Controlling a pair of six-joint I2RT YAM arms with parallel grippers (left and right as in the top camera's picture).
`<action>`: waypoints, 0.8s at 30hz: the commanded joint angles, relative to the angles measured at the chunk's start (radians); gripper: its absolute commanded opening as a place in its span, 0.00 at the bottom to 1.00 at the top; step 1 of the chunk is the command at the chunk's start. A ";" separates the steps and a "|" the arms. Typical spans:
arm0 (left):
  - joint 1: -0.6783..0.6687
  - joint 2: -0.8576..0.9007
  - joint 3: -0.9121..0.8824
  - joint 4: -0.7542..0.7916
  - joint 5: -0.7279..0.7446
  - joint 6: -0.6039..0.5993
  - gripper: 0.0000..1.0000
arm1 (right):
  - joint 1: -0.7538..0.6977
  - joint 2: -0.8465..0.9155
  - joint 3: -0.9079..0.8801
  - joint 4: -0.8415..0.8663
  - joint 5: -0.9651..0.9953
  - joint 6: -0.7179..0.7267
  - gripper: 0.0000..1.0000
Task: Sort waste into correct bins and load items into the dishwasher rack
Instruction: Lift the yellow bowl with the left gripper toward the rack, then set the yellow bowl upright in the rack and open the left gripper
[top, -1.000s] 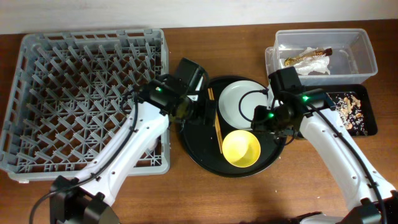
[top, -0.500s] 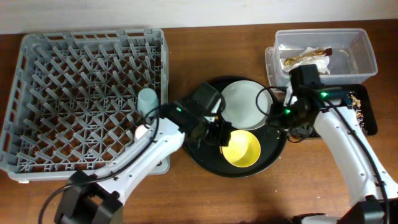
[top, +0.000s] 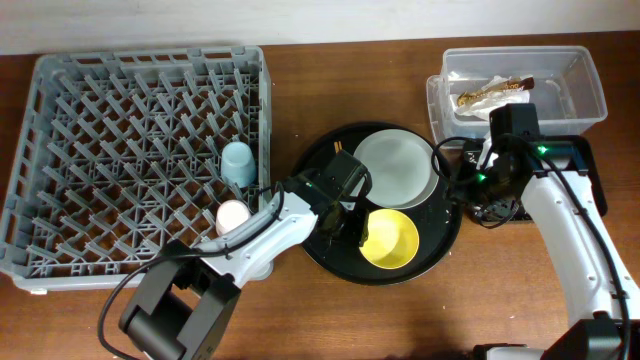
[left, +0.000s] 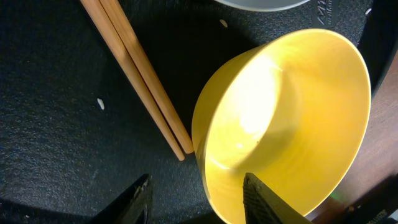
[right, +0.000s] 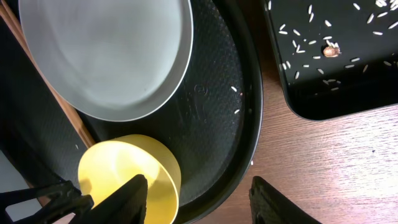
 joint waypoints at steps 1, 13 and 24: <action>-0.005 0.027 -0.003 0.008 0.019 0.005 0.45 | -0.005 -0.015 0.017 -0.004 0.020 -0.007 0.55; -0.005 0.067 -0.003 0.044 0.027 0.005 0.13 | -0.005 -0.014 0.017 -0.012 0.020 -0.007 0.55; -0.001 -0.019 0.182 -0.082 0.014 0.079 0.00 | -0.005 -0.015 0.017 -0.019 0.047 -0.011 0.56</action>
